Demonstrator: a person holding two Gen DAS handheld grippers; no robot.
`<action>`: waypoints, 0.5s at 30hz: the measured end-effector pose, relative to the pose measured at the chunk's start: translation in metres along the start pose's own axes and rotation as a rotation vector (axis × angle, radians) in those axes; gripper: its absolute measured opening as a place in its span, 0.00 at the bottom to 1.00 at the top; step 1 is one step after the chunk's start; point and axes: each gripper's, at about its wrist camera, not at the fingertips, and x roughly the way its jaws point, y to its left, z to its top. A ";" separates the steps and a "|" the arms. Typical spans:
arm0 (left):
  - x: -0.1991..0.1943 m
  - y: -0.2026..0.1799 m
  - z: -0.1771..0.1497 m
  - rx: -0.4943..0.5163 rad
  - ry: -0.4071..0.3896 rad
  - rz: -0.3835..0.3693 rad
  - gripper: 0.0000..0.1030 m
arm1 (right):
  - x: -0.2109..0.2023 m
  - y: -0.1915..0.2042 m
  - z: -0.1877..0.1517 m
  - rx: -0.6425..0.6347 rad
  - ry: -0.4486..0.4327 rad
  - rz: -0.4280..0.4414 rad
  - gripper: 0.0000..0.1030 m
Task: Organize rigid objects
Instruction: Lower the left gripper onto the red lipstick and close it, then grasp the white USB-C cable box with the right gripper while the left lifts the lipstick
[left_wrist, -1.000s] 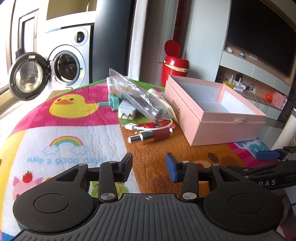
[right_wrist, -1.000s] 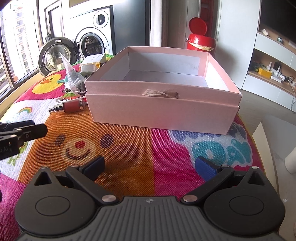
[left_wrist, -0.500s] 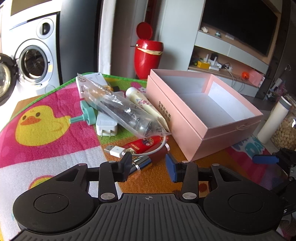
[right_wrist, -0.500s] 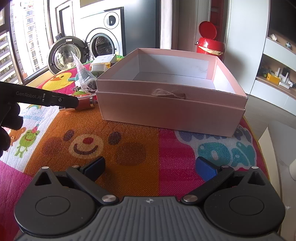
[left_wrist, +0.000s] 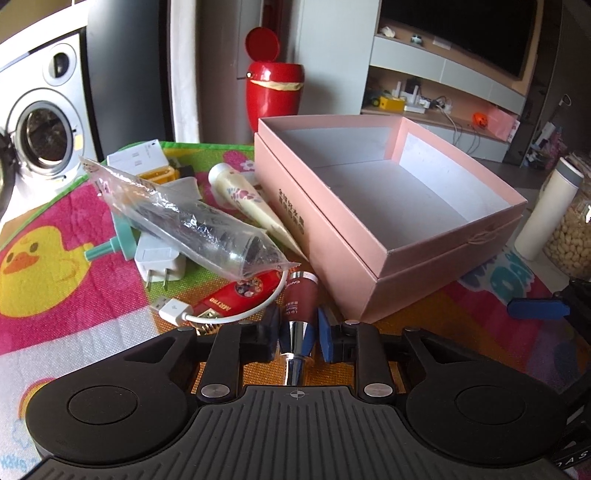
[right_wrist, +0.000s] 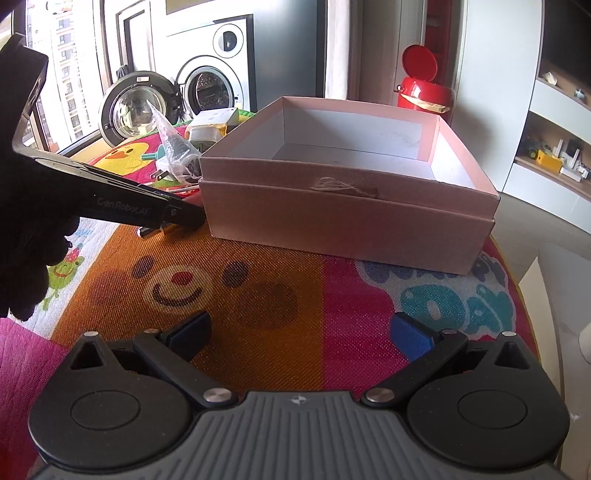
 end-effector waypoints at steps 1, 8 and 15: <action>0.000 0.001 0.000 -0.003 -0.002 -0.006 0.24 | 0.000 0.000 0.000 -0.002 -0.001 0.003 1.00; -0.045 0.015 -0.040 -0.066 -0.044 -0.023 0.23 | -0.014 0.010 0.009 -0.075 -0.038 0.067 0.83; -0.093 0.055 -0.086 -0.220 -0.093 0.157 0.23 | -0.028 0.067 0.131 -0.162 -0.168 0.174 0.89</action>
